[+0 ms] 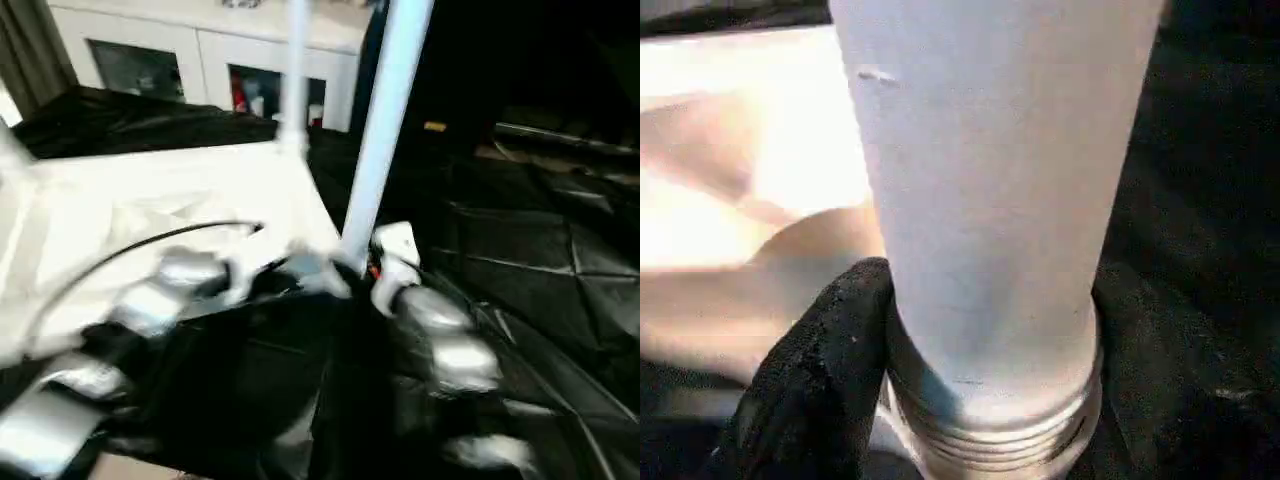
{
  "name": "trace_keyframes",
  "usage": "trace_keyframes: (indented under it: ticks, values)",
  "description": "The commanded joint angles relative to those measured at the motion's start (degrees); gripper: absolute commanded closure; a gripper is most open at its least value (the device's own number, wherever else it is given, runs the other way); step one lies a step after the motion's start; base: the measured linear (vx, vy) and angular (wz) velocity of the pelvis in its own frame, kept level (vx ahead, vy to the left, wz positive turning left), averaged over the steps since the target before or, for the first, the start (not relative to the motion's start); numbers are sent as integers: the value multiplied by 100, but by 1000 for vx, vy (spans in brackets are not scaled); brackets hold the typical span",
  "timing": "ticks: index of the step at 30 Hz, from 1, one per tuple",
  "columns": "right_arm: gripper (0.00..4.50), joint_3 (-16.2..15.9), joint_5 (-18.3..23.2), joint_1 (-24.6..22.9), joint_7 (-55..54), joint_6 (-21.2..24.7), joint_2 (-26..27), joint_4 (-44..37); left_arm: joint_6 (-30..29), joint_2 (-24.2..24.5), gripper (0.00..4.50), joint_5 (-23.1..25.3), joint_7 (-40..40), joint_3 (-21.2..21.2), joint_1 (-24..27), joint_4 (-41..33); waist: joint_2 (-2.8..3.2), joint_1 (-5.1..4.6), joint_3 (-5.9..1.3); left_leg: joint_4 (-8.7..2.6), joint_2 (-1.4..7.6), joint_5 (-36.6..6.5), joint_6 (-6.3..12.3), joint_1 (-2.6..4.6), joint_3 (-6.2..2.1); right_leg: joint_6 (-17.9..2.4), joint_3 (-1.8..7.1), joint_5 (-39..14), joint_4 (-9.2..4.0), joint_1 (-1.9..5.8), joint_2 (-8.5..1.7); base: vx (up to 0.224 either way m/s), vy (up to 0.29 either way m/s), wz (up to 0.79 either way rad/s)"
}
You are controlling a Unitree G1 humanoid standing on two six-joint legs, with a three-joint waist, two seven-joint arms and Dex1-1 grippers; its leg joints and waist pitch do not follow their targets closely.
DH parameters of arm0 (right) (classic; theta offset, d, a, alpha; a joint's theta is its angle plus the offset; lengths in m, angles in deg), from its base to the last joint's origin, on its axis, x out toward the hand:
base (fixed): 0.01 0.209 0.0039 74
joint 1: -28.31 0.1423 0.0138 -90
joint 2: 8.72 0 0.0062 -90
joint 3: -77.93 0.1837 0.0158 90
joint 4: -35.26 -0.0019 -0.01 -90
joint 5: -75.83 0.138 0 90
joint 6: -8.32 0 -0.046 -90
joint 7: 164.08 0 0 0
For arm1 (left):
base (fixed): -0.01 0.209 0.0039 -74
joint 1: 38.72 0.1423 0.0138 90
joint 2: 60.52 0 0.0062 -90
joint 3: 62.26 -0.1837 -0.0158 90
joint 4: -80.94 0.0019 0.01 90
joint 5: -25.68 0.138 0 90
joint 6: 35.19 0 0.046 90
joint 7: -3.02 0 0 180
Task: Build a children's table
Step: Rotate leg to tighten
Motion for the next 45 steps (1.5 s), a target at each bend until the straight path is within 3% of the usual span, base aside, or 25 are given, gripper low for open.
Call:
trace_keyframes:
  ticks: [1, 2, 3, 4, 6, 11, 12, 15, 17, 22, 25, 27, 29, 31, 34, 36, 37, 45]
  values:
    - [181, -194, -64, -135, -63, 239, 123, 347, -6, -169, 450, -12, -129, -38, -48, 65, 13, -19, -235, -494, 309, -1486, -106, 50, -146, -1011, 276, -1795, -537, 144, -485, 0, 0, 0]
    - [181, -256, -107, -114, -40, 186, 172, 349, 35, -230, 450, -2, -117, -46, -67, 99, 17, -2, -232, -493, 311, -1470, -52, 52, -139, -1006, 283, -1737, -541, 141, -491, 0, 0, 0]
    - [147, -291, -99, -102, 27, 160, 198, 346, 63, -266, 450, -1, -105, -51, -76, 118, 13, -2, -236, -487, 308, -1439, -7, 37, -137, -1013, 288, -1683, -536, 152, -497, 0, 0, 0]
    - [147, -277, -93, -99, 41, 151, 201, 339, 91, -270, 450, 0, -95, -63, -79, 133, 43, 5, -237, -490, 308, -1390, 17, 30, -140, -1018, 285, -1621, -531, 159, -498, 0, 0, 0]
    - [126, -211, -15, -110, 110, 200, 190, 277, 151, -241, 450, -12, -46, -72, -60, 129, 7, -2, -228, -495, 306, -1422, 52, 17, -140, -993, 281, -1726, -545, 163, -496, 0, 0, 0]
    - [92, -69, 233, -135, 376, 632, 57, -16, 352, -83, 450, -67, 187, -40, 13, 82, 12, -2, -232, -508, 321, -1402, 94, 13, -151, -971, 283, -1738, -539, 164, -495, 0, 0, 0]
    - [66, -51, 256, -131, 459, 681, -25, -65, 411, -23, 450, -86, 290, -42, 51, 24, -5, 3, -233, -501, 322, -1373, 109, 21, -143, -994, 284, -1714, -542, 158, -500, 0, 0, 0]
    - [61, -83, 93, -54, 657, 533, -385, -147, 610, 224, 450, -154, 637, -29, 168, -154, -12, 11, -243, -487, 318, -1162, 171, -11, -130, -1028, 286, -1510, -520, 185, -509, 0, 0, 0]
    - [61, -299, -165, -50, 902, 232, -646, -152, 630, 331, 450, -208, 812, -16, 219, -242, -21, 15, -238, -479, 315, -1066, 196, -15, -124, -1022, 279, -1534, -522, 187, -510, 0, 0, 0]
    - [61, -453, -104, -188, 2008, -154, -1278, -336, 1001, 676, 450, -373, 1452, -27, 407, -576, -6, 47, -280, -415, 326, -511, 461, -41, -95, -1311, 275, -466, -392, 224, -502, 0, 0, 0]
    - [61, -422, 122, -244, 2467, 120, -1496, -523, 994, 856, 450, -458, 1782, -61, 533, -791, -3, 64, -329, -368, 331, -47, 752, -61, -89, -1526, 268, 518, -262, 254, -482, 0, 0, 0]
    - [61, -456, 132, -259, 2563, 139, -1570, -576, 986, 910, 450, -472, 1859, -73, 571, -853, -11, 64, -337, -341, 329, 109, 889, -77, -84, -1628, 259, 837, -229, 252, -482, 0, 0, 0]
    - [61, -517, 158, -302, 2743, 17, -1660, -678, 992, 976, 450, -481, 1928, -68, 621, -928, 3, 60, -317, -344, 329, -30, 901, -63, -68, -1663, 254, 629, -263, 231, -484, 0, 0, 0]
    - [61, -578, 221, -358, 3009, -68, -1732, -800, 991, 1035, 450, -521, 2044, -45, 683, -1015, -14, 63, -295, -364, 344, -305, 781, -64, -66, -1612, 258, 147, -307, 235, -492, 0, 0, 0]
    - [61, -627, 318, -420, 3323, -69, -1780, -920, 943, 1103, 450, -588, 2231, -60, 761, -1160, -11, 47, -292, -374, 346, -420, 673, -55, -73, -1556, 259, -98, -319, 228, -484, 0, 0, 0]
    - [61, -684, 366, -448, 3503, -7, -1819, -983, 883, 1127, 450, -644, 2337, -75, 799, -1249, -13, 47, -292, -371, 340, -411, 659, -58, -70, -1539, 264, -110, -319, 230, -482, 0, 0, 0]
    - [89, -707, 389, -454, 3533, 21, -1812, -972, 866, 1150, 450, -661, 2385, -86, 824, -1304, -36, 52, -293, -369, 347, -382, 666, -51, -67, -1542, 265, -75, -315, 225, -482, 0, 0, 0]
    - [143, -723, 411, -471, 3651, -17, -1794, -925, 823, 1181, 450, -653, 2380, -79, 848, -1363, -26, 55, -303, -351, 330, -256, 698, -58, -67, -1551, 259, 27, -288, 227, -478, 0, 0, 0]
